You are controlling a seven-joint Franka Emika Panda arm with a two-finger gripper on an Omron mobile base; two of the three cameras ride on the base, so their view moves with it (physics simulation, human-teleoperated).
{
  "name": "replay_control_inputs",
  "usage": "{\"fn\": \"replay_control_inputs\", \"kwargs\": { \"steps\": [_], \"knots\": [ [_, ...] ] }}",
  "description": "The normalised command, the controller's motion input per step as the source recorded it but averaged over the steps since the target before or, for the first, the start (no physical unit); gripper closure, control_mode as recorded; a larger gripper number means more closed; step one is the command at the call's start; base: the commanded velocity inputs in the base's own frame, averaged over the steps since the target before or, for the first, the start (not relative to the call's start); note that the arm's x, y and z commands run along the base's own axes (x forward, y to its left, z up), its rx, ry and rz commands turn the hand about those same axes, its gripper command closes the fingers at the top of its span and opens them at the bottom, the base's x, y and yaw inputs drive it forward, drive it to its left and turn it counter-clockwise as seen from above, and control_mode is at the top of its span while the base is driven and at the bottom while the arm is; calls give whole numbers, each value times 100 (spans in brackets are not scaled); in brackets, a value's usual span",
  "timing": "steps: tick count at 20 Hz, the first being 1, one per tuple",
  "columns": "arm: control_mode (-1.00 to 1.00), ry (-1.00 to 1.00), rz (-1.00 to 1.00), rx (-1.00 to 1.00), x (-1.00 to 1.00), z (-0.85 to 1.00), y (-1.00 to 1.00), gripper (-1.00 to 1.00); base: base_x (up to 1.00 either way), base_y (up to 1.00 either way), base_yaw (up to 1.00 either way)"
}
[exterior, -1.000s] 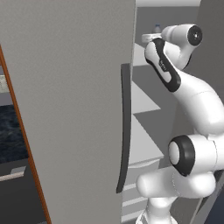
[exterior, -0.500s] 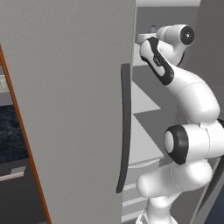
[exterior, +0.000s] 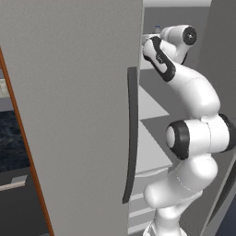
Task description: Take the bottled waters from the counter and place them in the freezer to freeze. Close the freezer door after placing the bottles.
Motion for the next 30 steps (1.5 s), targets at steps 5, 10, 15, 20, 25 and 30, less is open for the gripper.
{"fn": "replay_control_inputs", "kwargs": {
  "steps": [5, 10, 15, 20, 25, 30],
  "knots": [
    [-100, 0, 0, 0, 38, 0, -4, 100, 0, 0, 0],
    [-100, 0, 0, 0, 42, -2, 0, 100, 0, 0, 0],
    [-100, 0, 0, 0, 31, -7, 0, 100, 0, 0, 0],
    [-100, 0, 0, 0, 26, -7, 0, 100, 0, 0, 0],
    [-100, 0, 0, 0, 27, -8, 0, 100, 0, 0, 0],
    [-100, 0, 0, 0, 23, -8, 0, 100, 0, 0, 0]
  ]
}}
